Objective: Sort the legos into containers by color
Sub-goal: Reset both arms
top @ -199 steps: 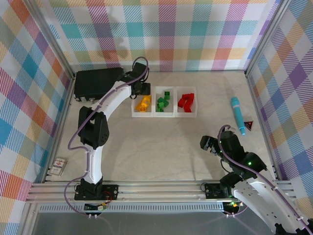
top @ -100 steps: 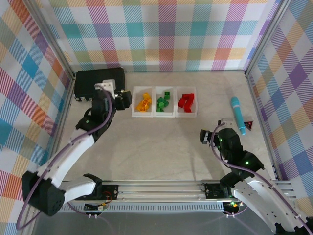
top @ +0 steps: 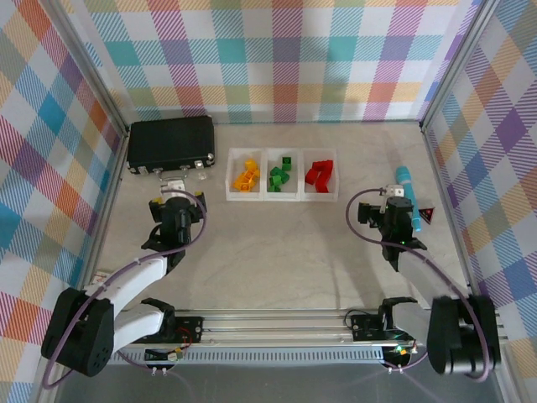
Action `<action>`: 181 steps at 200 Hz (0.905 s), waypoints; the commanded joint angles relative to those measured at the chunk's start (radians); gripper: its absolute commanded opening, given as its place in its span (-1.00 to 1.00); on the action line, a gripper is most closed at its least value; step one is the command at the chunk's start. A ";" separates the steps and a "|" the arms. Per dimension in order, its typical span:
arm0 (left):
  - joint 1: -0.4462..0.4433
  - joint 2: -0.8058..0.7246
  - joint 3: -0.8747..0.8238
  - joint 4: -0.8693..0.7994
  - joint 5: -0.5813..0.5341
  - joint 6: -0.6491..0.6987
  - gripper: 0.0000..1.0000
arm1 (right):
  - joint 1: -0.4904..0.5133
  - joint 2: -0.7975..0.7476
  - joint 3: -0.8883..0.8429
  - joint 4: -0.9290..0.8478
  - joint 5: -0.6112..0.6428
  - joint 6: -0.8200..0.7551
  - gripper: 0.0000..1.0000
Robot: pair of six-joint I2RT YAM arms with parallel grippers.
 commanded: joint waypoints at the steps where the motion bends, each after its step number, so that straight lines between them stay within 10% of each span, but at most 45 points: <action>1: 0.038 0.047 -0.062 0.232 0.014 0.067 0.99 | -0.030 0.122 -0.021 0.272 -0.158 0.015 0.98; 67: 0.116 0.318 -0.123 0.591 0.193 0.103 0.99 | -0.035 0.270 0.046 0.385 -0.289 -0.037 0.98; 85: 0.123 0.448 -0.128 0.742 0.208 0.114 0.99 | -0.033 0.417 -0.051 0.704 -0.287 -0.024 0.98; 181: 0.215 0.466 -0.020 0.527 0.348 0.045 0.99 | -0.032 0.421 0.020 0.579 -0.160 0.027 0.98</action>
